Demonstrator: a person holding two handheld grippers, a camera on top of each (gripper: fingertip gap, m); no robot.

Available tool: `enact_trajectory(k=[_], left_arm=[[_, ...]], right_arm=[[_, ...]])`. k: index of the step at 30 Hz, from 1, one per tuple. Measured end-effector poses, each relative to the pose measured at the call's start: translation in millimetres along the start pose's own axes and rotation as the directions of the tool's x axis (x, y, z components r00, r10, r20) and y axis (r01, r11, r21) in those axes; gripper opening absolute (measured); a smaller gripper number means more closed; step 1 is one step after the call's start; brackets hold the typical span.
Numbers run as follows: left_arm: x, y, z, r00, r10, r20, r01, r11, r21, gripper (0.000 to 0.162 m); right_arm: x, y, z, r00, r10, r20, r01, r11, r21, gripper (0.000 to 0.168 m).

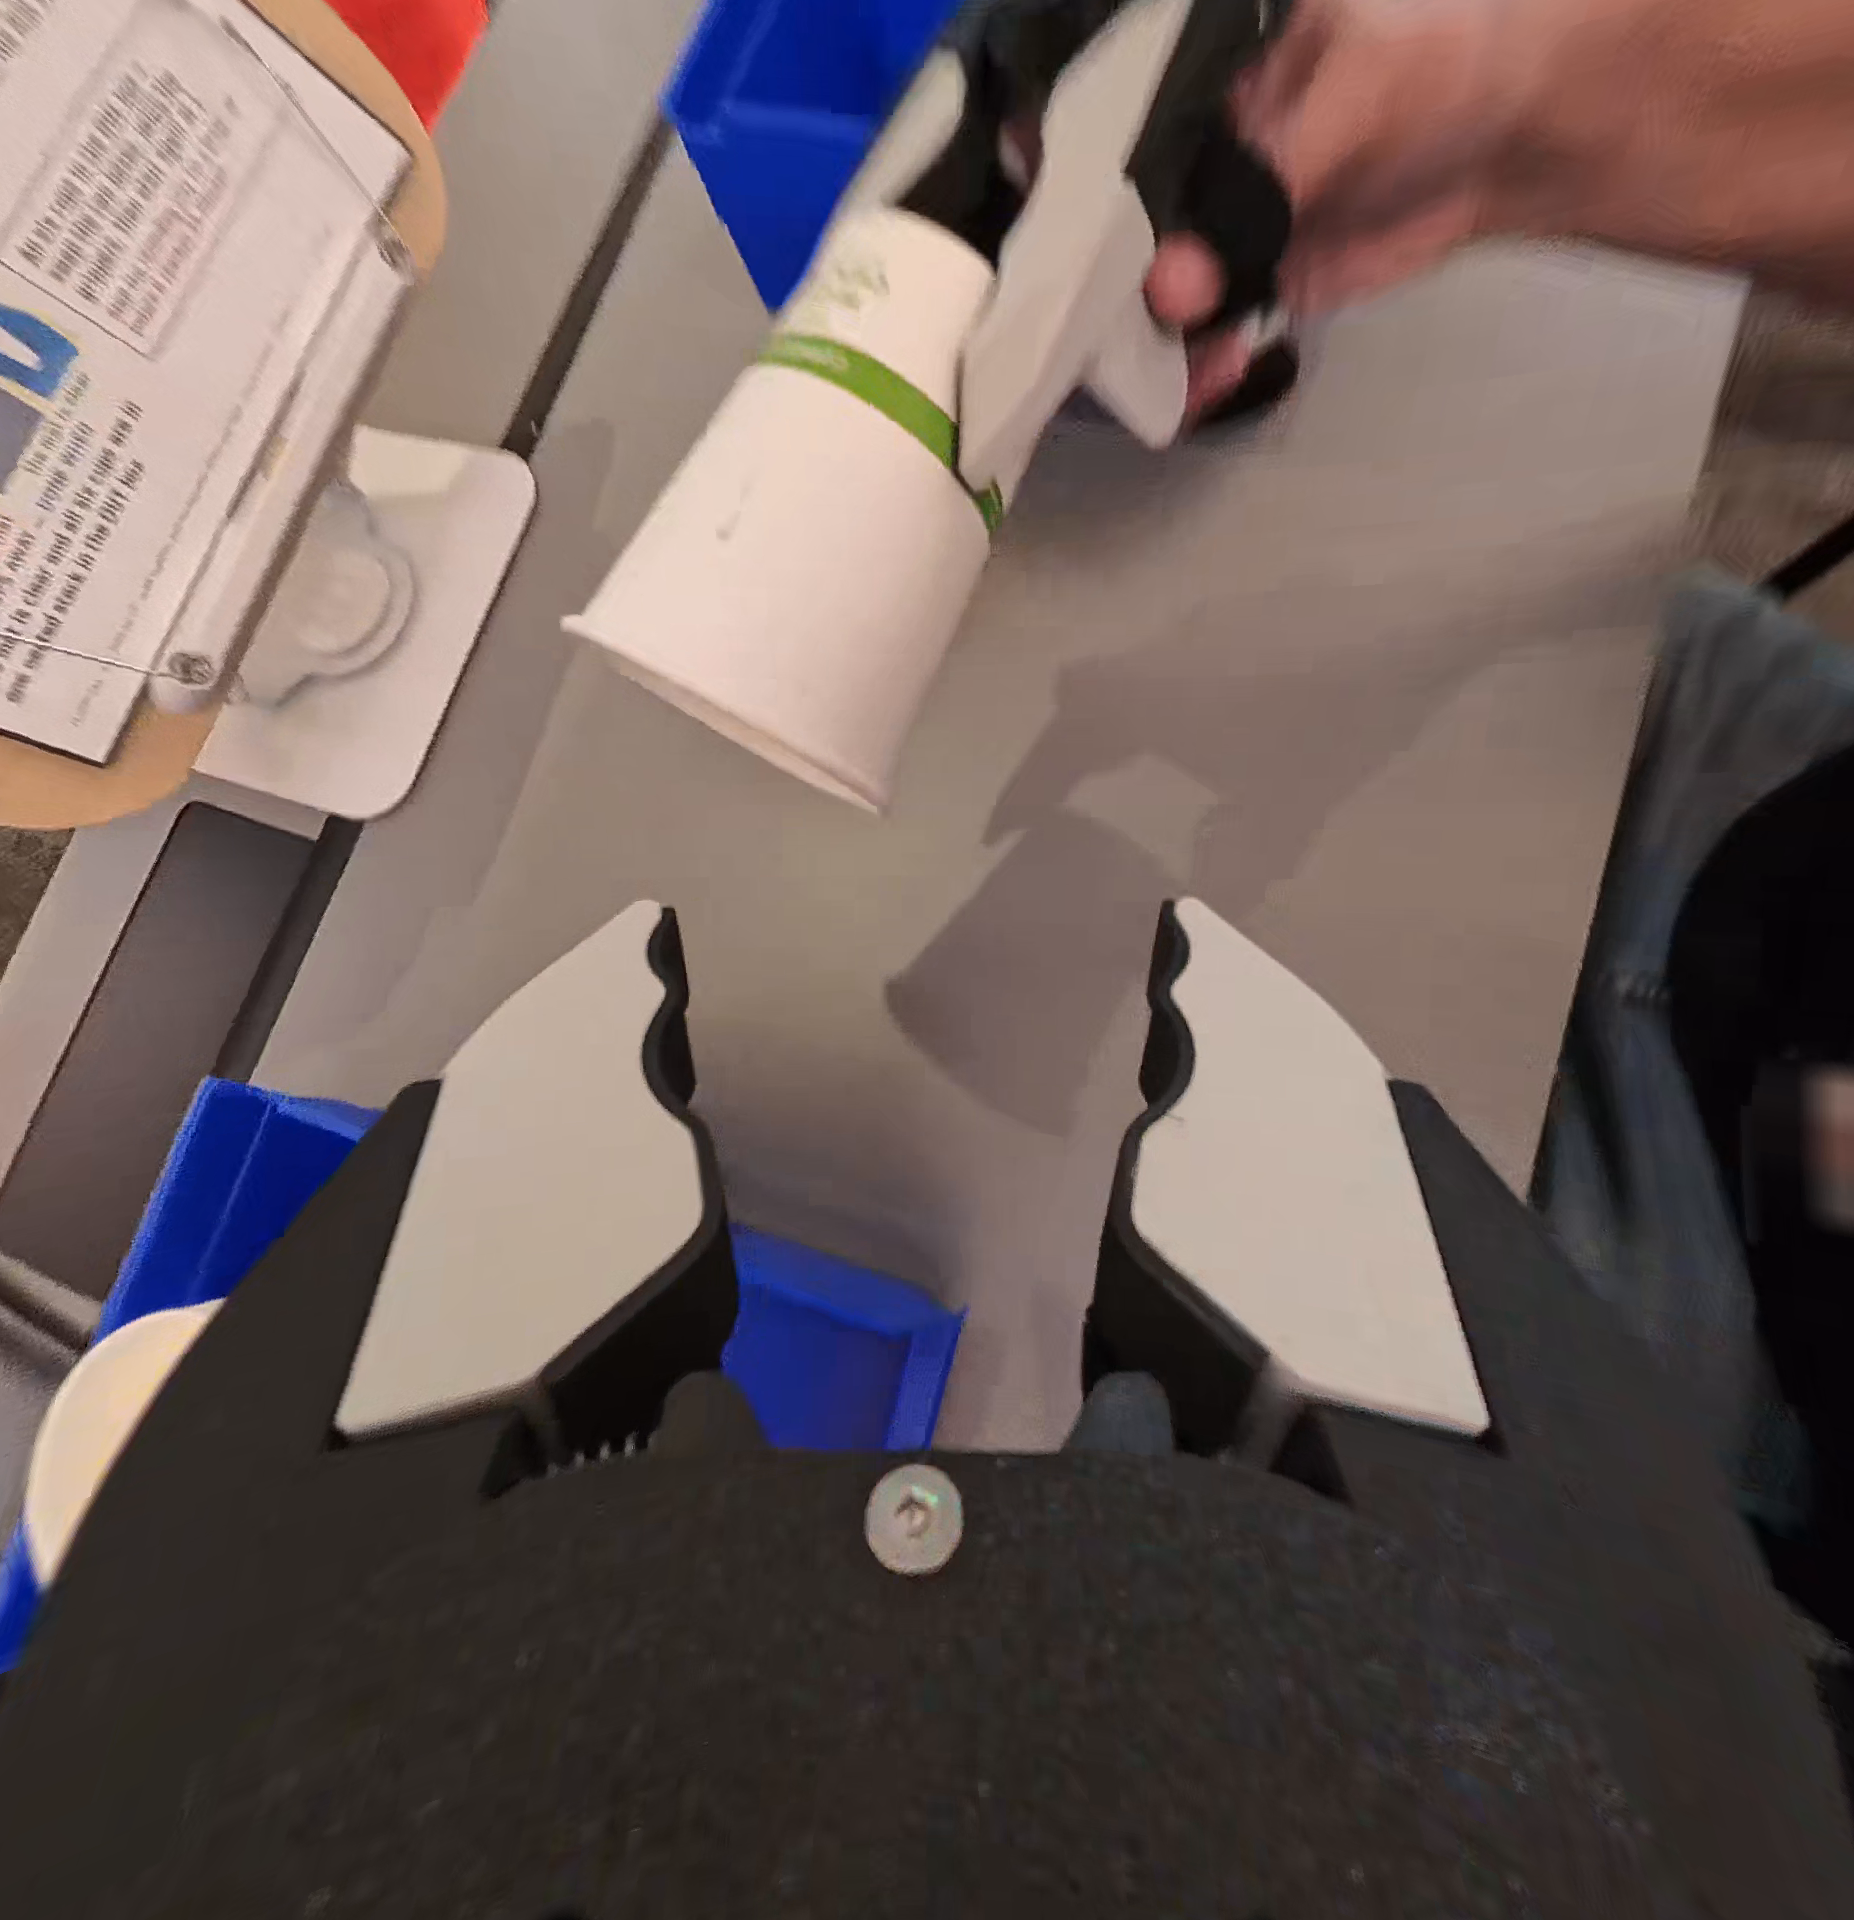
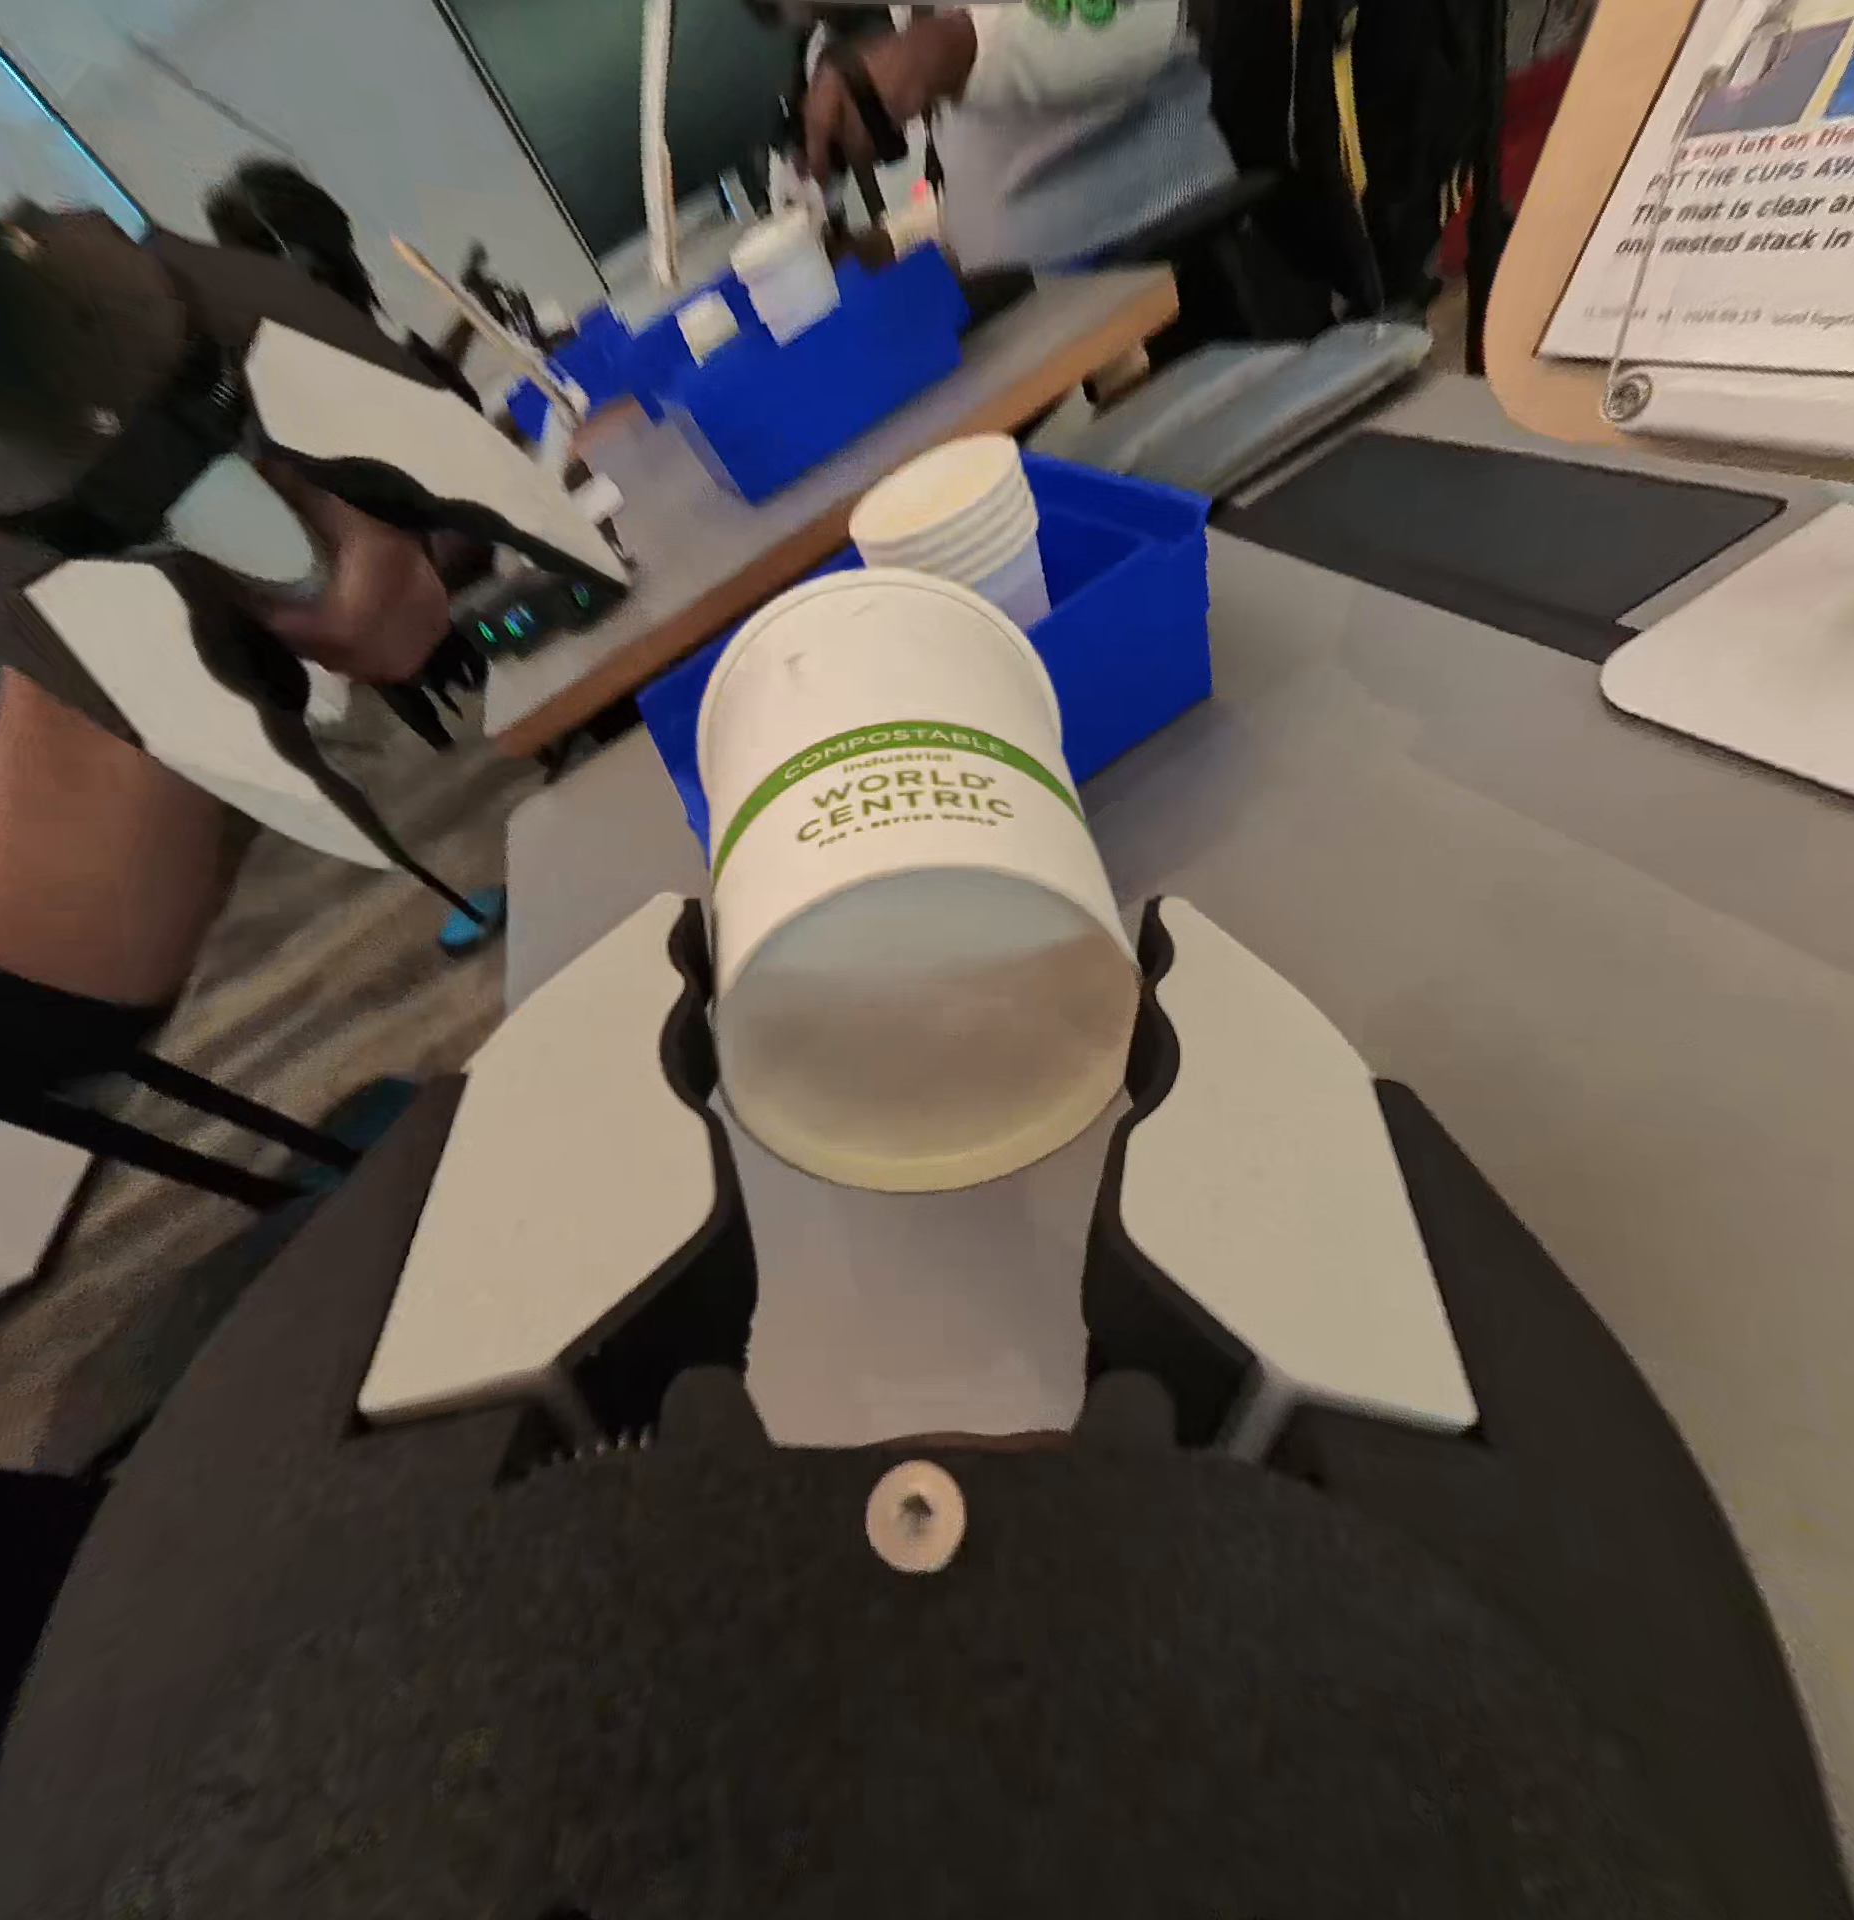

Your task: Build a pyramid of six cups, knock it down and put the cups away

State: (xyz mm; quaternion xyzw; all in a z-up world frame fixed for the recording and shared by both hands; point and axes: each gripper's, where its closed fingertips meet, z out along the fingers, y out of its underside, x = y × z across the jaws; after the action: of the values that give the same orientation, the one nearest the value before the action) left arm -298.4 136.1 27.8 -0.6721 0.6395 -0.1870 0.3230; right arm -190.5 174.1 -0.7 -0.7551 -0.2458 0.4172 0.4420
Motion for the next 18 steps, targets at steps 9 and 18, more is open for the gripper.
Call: enact_trajectory(k=[9, 18], left_arm=[[-10, -15, 55, 0.984, 0.167, -0.066, -0.177, 0.967, -0.186, 0.101], [10, -11, 114, 0.966, 0.101, -0.239, -0.148, 0.970, -0.192, 0.101]], right_arm=[[-13, -4, 17, 0.997, -0.068, -0.024, 0.060, 0.967, -0.247, 0.078], [-17, 20, 25, 0.999, -0.050, -0.016, 0.042, 0.944, -0.327, 0.078]])
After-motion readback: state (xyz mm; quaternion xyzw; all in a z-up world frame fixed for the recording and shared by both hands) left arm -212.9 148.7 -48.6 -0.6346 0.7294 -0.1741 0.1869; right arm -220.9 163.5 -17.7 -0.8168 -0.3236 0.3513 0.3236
